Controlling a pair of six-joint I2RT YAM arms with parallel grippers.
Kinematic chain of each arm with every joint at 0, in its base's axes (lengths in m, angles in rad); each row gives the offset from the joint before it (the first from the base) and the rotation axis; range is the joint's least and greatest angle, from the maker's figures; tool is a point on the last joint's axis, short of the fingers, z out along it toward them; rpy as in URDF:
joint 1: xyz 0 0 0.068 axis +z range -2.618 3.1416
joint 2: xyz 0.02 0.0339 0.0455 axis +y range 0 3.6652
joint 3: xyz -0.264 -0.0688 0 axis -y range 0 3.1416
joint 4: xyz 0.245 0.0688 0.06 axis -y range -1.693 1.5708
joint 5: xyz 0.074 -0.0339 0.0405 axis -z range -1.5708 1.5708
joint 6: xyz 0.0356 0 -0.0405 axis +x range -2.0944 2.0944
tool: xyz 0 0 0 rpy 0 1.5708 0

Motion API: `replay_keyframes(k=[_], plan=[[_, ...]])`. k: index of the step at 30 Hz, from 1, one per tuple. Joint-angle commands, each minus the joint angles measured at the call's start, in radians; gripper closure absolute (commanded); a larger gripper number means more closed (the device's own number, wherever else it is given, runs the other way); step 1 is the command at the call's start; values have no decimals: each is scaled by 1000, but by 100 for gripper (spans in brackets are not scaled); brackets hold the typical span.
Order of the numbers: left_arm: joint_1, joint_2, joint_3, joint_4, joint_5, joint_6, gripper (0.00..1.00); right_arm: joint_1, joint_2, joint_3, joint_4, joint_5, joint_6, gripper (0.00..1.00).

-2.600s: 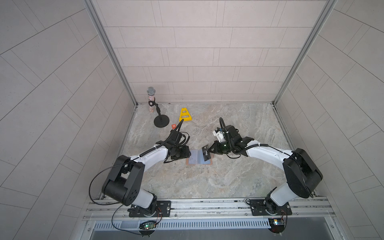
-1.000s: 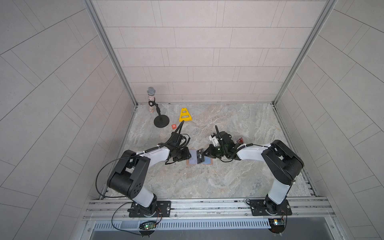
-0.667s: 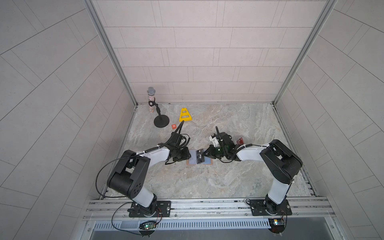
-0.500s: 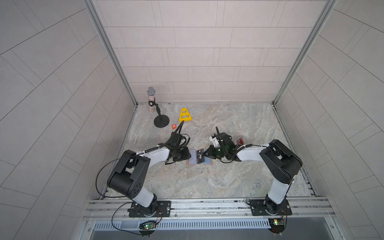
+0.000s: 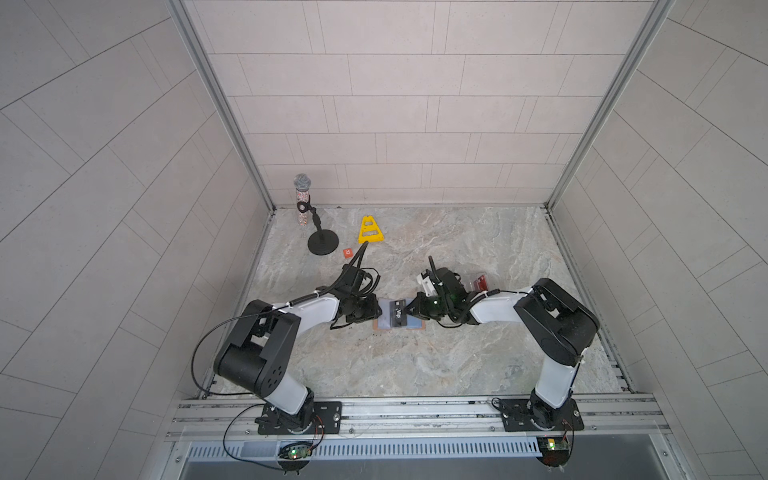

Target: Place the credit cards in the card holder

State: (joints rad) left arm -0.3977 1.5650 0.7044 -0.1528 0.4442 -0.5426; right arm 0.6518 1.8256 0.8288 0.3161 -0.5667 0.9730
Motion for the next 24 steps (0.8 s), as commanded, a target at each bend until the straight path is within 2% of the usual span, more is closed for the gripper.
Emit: replay_keyframes(k=[1,7,14,24], plan=[[-14,20,-32,-37,-4,-1,66,21,28,-11,-49,10,1,100],[-14,16,-30,-40,-7,-2,66,26,26,-4,-65,14,-5,100],[-14,7,-25,-56,-18,1,63,34,4,10,-118,41,-35,77],[-15,1,-29,-54,-10,-1,65,62,-51,99,-325,126,-157,57]])
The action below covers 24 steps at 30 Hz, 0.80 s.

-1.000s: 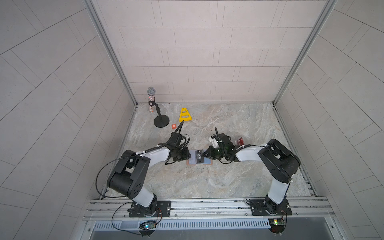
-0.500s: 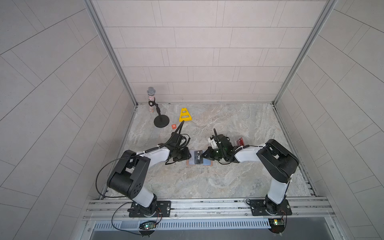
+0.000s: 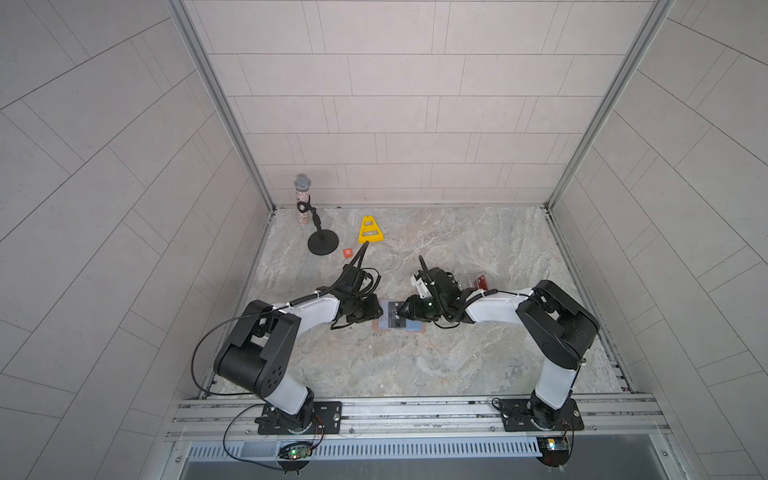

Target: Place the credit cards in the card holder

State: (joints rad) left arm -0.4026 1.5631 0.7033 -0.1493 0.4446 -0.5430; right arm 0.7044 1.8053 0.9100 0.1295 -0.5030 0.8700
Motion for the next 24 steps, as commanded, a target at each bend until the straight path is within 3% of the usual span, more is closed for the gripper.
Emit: replay_keyframes(k=[1,10,16,24], plan=[[-10,3,-29,-56,-9,-3,65,12,-33,28,-158,70,-66,55],[-10,-29,-52,-22,38,-32,65,37,-41,150,-359,141,-192,53],[-10,-38,-72,13,66,-57,66,49,-31,216,-494,247,-260,60],[-10,-29,-84,38,81,-70,66,67,5,278,-613,348,-313,78]])
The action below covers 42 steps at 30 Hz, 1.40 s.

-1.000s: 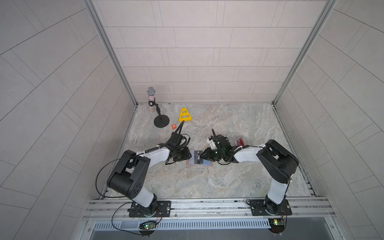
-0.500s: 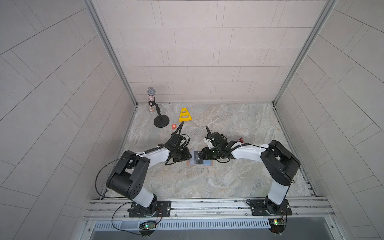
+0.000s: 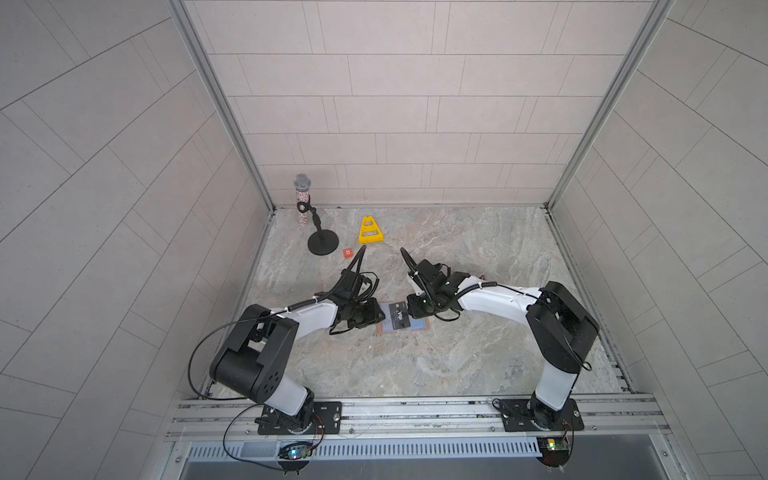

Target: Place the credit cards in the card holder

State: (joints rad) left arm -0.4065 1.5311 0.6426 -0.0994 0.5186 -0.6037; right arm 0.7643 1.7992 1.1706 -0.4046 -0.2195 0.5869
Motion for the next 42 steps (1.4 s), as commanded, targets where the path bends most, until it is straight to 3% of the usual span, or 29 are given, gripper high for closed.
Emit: replay_keyframes(k=[1,5,13,42], plan=[[-6,4,-24,-10,7,-10,66,10,21,25,-89,70,-34,80],[-6,6,-24,-8,7,-9,66,24,61,61,-128,90,-48,86],[-7,14,-26,-5,10,-7,66,53,120,114,-173,137,-56,87],[-7,34,-18,4,26,-4,66,64,160,101,-14,-74,4,87]])
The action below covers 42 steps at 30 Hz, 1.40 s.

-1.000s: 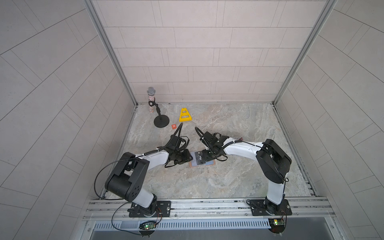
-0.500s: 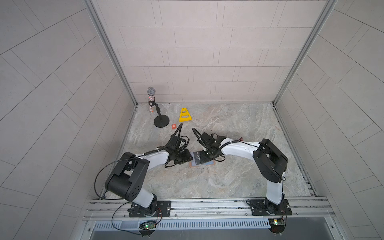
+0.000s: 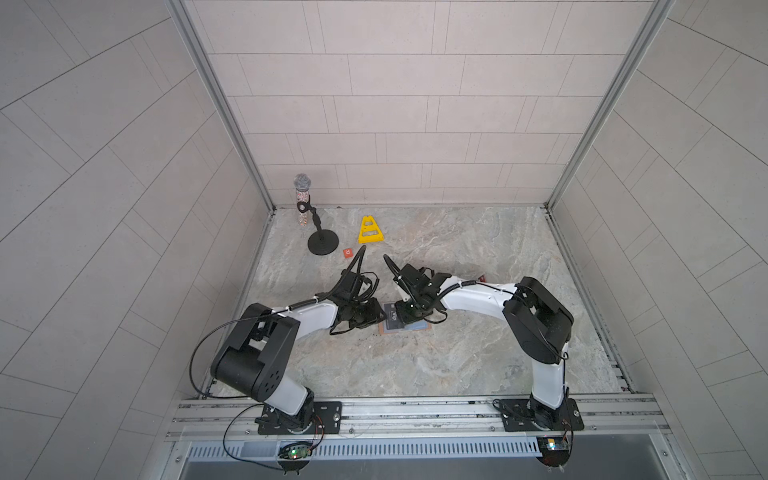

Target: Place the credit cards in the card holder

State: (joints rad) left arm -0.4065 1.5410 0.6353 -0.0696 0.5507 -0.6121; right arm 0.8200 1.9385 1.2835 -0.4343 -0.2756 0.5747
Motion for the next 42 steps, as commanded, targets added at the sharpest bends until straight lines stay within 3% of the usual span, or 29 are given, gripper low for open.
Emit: replay_keyframes(k=[1,8,15,25,33,42], plan=[[-6,23,-11,-25,-6,5,65,8,19,-16,23,-23,17,86],[-7,25,-11,-22,0,6,65,5,7,-34,68,-62,31,87],[-5,0,-11,-36,-15,12,63,4,-78,-57,64,-11,17,86],[-6,-52,-8,-79,-71,39,54,-20,-206,-56,-65,187,-44,62],[-6,-44,-13,-58,-50,44,46,-63,-216,-55,-182,360,-73,54],[-9,-11,-13,-20,-6,30,43,-99,-184,-73,-199,364,-84,53]])
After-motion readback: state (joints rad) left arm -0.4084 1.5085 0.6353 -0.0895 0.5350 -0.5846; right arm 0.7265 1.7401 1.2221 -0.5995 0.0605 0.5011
